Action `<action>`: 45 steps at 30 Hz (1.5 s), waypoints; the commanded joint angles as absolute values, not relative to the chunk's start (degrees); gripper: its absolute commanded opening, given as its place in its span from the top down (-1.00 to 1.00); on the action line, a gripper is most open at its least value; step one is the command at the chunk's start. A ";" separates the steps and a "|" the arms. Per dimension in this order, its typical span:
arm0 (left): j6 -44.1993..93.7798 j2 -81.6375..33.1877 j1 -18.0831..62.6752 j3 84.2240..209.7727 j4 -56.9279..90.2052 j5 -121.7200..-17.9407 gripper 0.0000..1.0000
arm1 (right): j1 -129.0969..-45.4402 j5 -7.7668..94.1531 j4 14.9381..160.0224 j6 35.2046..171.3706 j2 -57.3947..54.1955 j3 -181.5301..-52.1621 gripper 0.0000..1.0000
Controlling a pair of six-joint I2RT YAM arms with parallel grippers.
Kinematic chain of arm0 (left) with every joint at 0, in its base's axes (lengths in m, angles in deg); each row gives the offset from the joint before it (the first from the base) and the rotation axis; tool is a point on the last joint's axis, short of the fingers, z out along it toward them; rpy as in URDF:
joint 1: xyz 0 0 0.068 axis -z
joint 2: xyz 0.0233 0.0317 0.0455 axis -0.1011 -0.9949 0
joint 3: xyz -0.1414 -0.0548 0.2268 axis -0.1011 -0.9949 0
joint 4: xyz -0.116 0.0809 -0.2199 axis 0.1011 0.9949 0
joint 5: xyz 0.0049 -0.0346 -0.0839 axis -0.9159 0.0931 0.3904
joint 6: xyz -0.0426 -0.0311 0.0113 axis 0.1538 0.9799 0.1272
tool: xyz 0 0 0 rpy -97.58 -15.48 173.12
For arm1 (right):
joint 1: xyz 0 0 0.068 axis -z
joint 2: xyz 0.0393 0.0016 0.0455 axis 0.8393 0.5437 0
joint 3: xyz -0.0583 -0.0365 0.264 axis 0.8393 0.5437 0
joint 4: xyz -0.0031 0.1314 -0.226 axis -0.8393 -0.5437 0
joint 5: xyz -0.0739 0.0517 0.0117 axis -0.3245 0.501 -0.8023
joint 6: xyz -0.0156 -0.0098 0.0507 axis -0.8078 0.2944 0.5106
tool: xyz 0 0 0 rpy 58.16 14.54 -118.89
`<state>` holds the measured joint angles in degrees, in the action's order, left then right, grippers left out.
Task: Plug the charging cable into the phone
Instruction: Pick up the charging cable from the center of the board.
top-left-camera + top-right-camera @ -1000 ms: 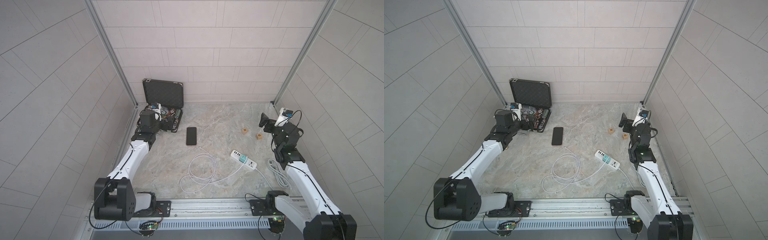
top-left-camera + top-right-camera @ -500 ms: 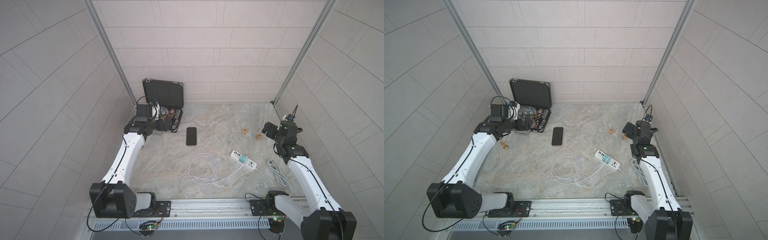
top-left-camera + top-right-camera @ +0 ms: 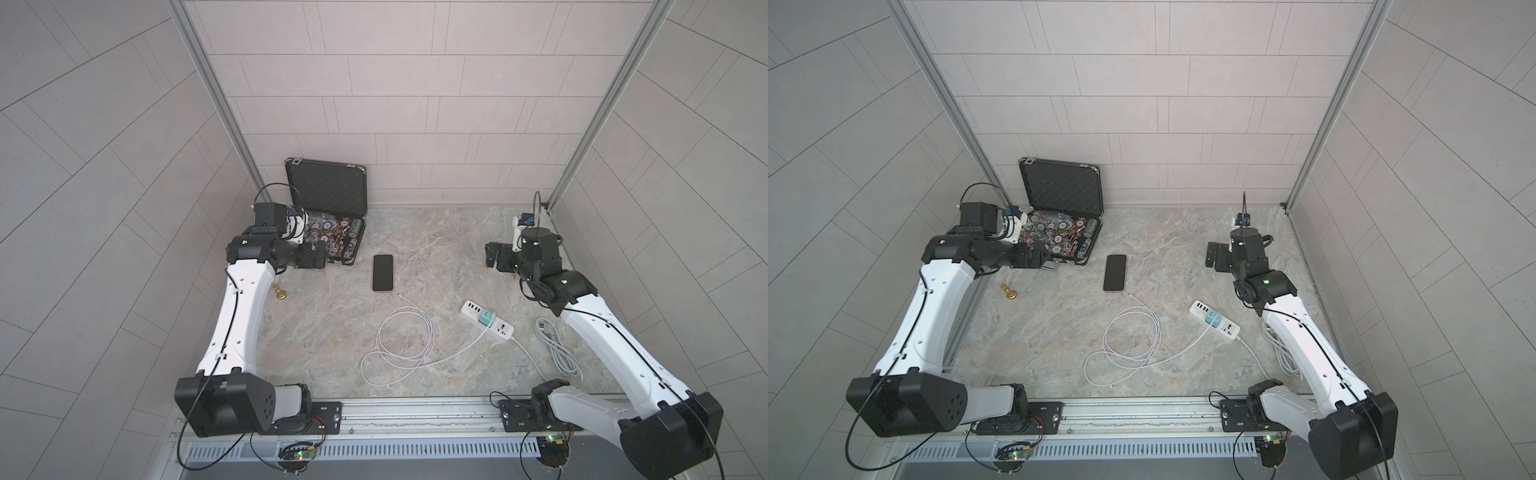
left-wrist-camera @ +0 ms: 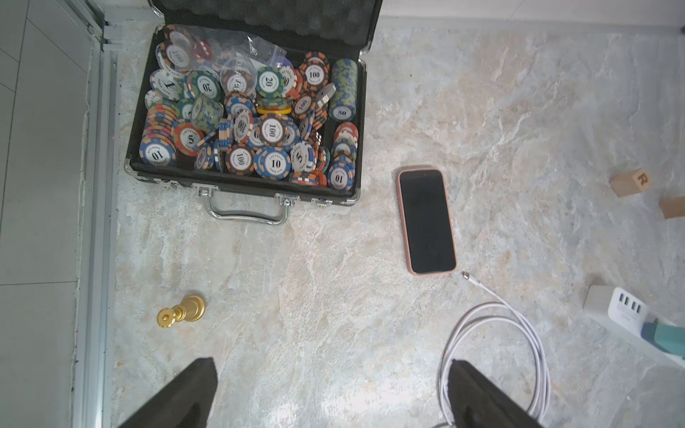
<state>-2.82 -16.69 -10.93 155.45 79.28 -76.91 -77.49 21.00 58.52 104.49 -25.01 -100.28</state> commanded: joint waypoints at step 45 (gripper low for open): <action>-12.29 -19.97 -6.42 147.70 92.46 -72.33 -1.00 | -102.86 33.68 34.56 101.11 23.03 -132.24 0.01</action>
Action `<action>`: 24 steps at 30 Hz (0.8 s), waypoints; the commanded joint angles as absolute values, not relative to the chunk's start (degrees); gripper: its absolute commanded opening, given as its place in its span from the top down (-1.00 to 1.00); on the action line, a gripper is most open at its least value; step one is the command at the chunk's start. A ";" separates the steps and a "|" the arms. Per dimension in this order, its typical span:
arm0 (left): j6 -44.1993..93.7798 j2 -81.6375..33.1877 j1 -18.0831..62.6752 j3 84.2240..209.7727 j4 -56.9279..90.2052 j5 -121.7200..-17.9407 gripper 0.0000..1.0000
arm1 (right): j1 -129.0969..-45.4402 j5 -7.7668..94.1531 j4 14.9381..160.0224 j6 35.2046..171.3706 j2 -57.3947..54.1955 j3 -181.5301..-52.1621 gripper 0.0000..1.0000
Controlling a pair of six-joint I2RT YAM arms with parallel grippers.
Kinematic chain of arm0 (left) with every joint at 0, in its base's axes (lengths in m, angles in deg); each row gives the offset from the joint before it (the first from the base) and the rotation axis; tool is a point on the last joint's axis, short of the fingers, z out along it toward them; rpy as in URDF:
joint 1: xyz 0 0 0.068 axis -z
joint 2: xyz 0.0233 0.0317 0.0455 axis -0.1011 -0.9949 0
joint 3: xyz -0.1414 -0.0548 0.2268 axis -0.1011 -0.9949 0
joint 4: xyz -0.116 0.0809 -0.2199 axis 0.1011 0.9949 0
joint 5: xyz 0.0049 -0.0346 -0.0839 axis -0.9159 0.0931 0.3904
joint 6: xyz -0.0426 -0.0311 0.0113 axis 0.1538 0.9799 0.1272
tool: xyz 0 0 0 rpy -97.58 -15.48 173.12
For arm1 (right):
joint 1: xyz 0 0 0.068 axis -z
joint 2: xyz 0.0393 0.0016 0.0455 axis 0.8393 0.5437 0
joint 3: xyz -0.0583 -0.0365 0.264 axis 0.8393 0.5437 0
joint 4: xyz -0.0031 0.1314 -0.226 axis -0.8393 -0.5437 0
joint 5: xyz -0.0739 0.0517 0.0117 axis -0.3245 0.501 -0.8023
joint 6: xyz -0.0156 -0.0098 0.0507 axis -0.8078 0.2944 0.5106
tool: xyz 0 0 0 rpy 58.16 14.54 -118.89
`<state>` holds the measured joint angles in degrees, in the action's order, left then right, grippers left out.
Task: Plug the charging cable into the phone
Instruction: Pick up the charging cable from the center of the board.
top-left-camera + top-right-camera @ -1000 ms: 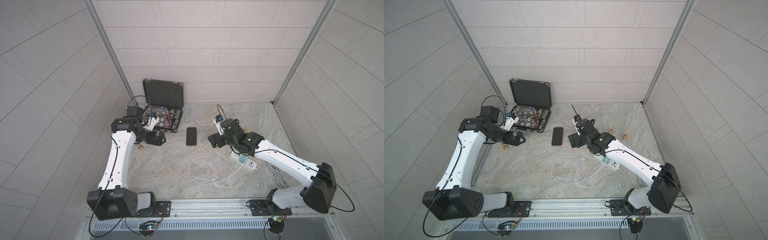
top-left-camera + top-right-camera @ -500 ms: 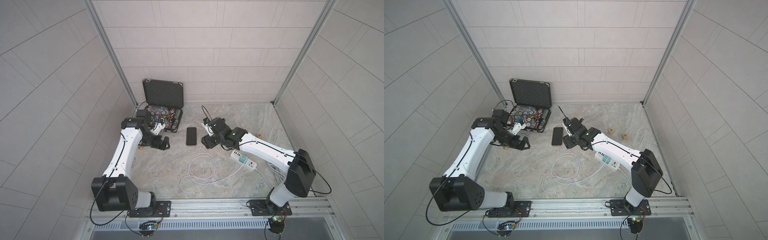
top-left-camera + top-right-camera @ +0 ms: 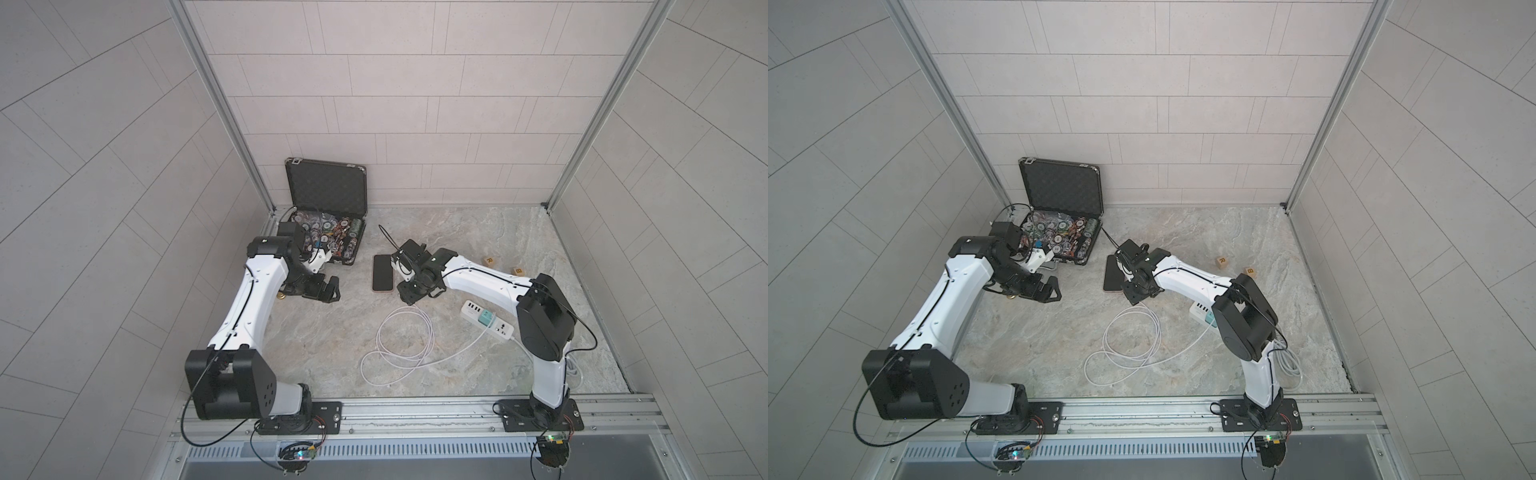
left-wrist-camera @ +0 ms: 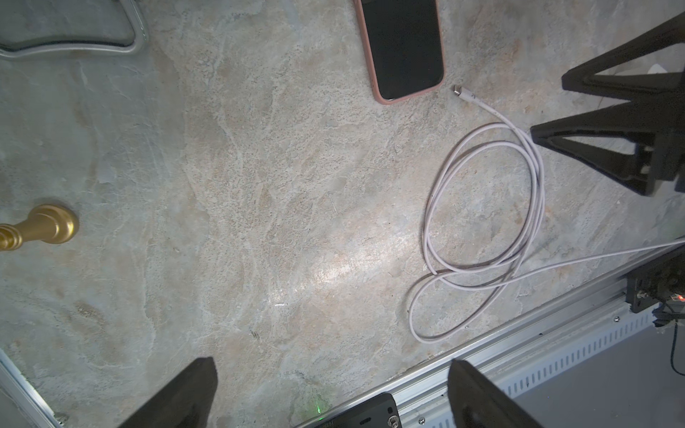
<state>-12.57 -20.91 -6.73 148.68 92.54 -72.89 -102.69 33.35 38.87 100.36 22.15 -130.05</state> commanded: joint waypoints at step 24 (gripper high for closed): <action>-7.41 -18.23 -6.32 146.41 87.77 -80.39 -1.00 | -103.04 28.43 40.21 106.67 23.43 -140.46 -0.91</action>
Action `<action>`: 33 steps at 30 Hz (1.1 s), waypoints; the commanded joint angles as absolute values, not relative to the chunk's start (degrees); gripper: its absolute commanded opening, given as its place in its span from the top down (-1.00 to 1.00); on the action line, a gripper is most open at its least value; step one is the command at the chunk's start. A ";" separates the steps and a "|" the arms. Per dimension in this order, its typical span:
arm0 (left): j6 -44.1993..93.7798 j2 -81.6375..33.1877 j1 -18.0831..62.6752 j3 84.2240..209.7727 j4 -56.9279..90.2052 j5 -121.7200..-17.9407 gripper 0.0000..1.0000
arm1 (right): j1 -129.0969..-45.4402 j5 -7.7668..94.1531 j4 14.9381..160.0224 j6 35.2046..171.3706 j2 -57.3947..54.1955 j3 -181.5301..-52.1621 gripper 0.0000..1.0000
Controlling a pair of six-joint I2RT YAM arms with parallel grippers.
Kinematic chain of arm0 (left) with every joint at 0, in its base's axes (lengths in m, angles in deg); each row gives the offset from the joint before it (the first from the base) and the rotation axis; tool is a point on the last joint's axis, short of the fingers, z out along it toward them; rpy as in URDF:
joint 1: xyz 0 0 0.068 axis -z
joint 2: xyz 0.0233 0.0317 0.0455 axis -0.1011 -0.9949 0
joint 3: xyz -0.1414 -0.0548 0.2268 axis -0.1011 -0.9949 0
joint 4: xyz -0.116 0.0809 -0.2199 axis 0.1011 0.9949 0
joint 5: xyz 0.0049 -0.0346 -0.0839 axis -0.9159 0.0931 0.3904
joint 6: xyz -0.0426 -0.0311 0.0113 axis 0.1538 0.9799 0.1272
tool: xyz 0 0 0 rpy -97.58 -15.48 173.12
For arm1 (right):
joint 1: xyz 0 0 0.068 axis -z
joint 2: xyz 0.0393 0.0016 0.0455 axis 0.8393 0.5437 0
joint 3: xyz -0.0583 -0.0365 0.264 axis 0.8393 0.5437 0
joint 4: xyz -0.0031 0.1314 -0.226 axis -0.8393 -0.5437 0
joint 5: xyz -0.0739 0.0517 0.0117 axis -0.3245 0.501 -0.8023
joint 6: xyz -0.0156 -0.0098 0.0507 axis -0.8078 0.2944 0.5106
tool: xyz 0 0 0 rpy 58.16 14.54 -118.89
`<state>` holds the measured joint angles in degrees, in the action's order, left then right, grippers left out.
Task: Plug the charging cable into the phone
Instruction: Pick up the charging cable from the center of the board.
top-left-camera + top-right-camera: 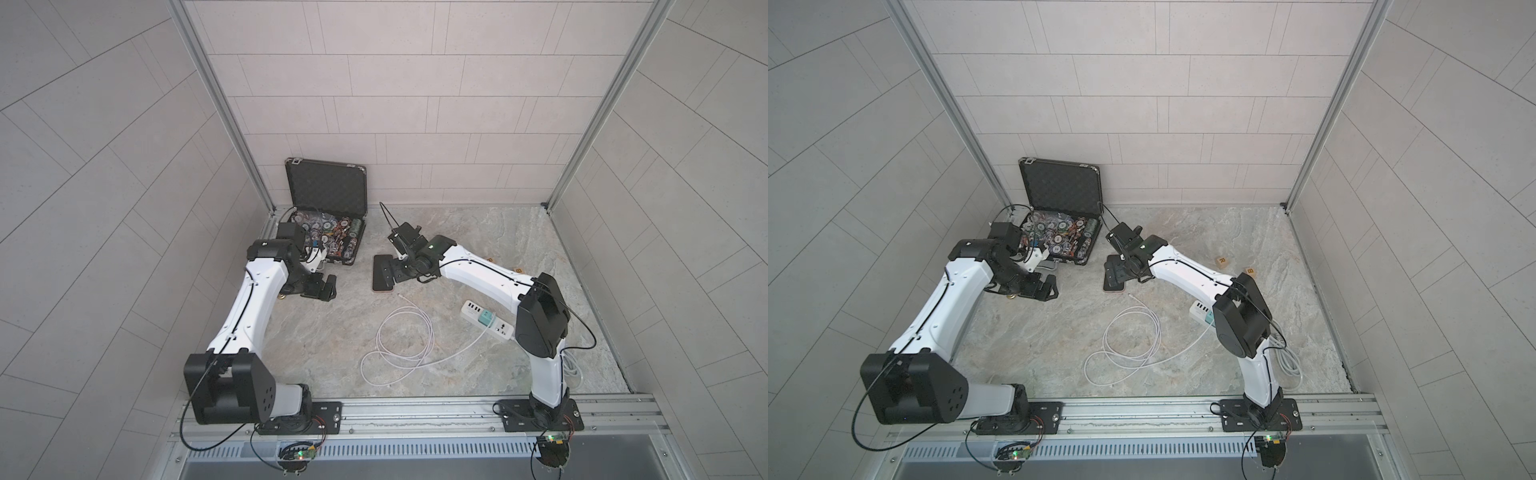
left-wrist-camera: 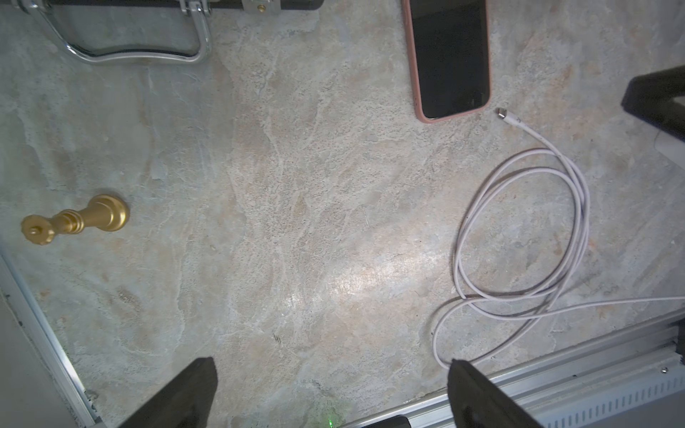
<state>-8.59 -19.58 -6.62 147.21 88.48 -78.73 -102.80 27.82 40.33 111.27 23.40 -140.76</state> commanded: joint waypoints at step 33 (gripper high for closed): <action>-8.26 -21.63 -6.34 146.92 89.97 -71.74 -1.00 | -98.81 37.03 40.80 97.44 32.88 -134.36 0.37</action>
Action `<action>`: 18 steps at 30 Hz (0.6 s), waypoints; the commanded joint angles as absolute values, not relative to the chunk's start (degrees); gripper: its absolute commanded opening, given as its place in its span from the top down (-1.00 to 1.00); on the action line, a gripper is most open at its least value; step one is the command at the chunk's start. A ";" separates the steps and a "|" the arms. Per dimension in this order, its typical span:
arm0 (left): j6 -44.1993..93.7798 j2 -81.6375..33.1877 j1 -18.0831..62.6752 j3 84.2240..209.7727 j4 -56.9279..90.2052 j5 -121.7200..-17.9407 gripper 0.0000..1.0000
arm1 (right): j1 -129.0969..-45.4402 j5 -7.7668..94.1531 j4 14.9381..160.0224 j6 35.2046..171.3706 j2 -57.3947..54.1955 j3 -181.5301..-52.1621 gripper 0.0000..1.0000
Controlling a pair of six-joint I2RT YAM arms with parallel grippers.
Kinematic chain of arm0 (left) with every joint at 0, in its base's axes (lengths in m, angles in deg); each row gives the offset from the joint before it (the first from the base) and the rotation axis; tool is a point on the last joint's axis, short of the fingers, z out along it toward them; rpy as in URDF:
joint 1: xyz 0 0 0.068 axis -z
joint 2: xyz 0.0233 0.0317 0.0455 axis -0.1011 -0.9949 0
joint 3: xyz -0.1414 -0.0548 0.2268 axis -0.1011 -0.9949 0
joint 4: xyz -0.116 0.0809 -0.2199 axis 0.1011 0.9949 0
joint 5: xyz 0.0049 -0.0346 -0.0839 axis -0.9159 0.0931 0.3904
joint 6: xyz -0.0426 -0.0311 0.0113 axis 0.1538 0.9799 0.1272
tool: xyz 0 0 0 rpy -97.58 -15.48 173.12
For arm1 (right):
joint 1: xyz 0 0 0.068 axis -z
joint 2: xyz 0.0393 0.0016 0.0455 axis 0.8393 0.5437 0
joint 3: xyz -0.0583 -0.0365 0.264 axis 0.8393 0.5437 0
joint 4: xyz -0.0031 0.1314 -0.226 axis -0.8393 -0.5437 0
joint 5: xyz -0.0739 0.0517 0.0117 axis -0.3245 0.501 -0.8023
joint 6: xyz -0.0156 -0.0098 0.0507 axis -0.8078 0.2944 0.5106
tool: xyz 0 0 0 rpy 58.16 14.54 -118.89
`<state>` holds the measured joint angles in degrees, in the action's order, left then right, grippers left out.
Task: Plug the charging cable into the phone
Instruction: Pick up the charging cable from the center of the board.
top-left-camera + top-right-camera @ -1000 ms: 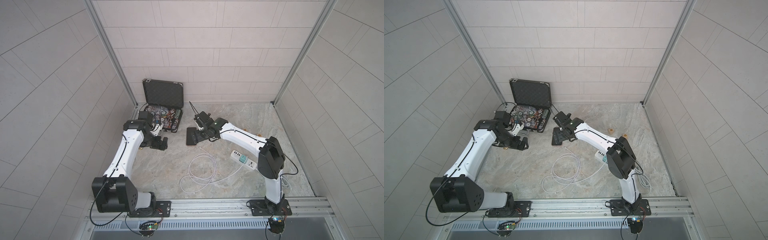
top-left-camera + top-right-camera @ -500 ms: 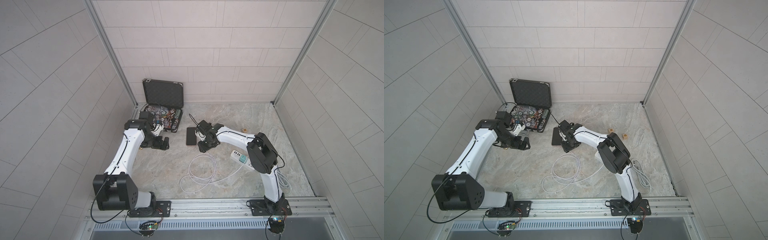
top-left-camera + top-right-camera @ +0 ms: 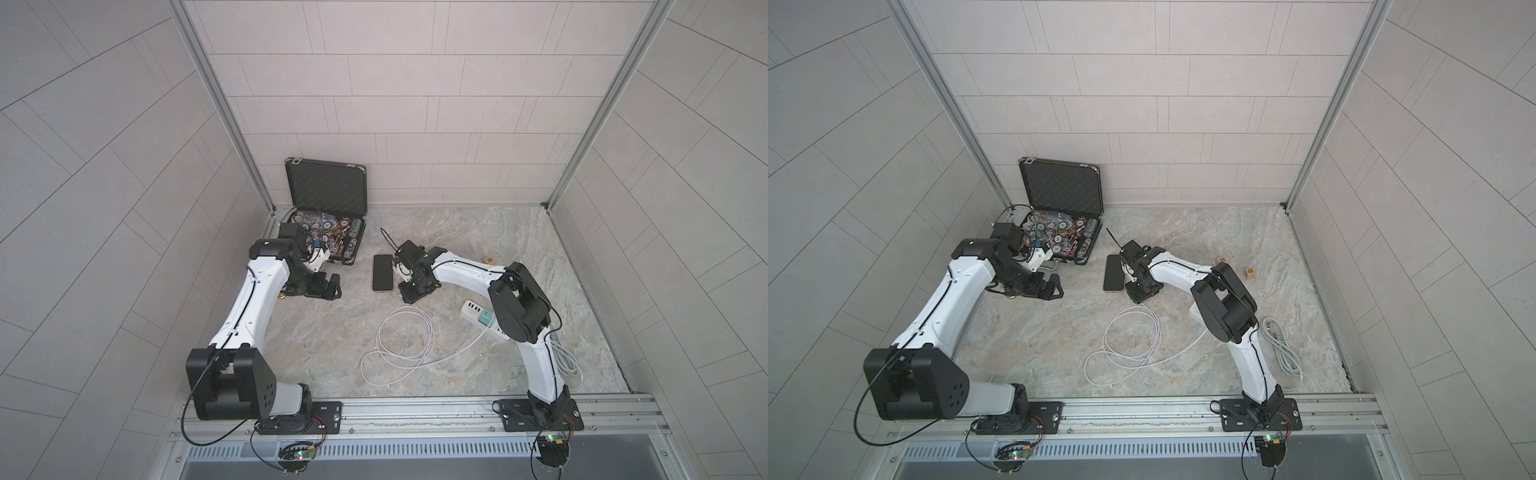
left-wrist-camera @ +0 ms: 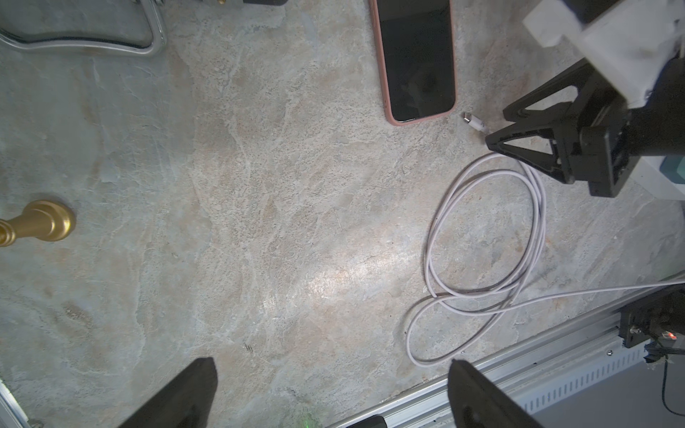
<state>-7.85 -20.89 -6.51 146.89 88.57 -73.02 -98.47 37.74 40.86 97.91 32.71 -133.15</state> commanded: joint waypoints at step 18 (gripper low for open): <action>-6.72 -19.71 -6.43 147.42 88.27 -68.80 -1.00 | -98.77 35.49 46.19 99.25 28.14 -128.18 1.00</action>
<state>-7.37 -21.15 -6.54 146.89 88.50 -72.15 -98.58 36.98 44.36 98.22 31.23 -130.07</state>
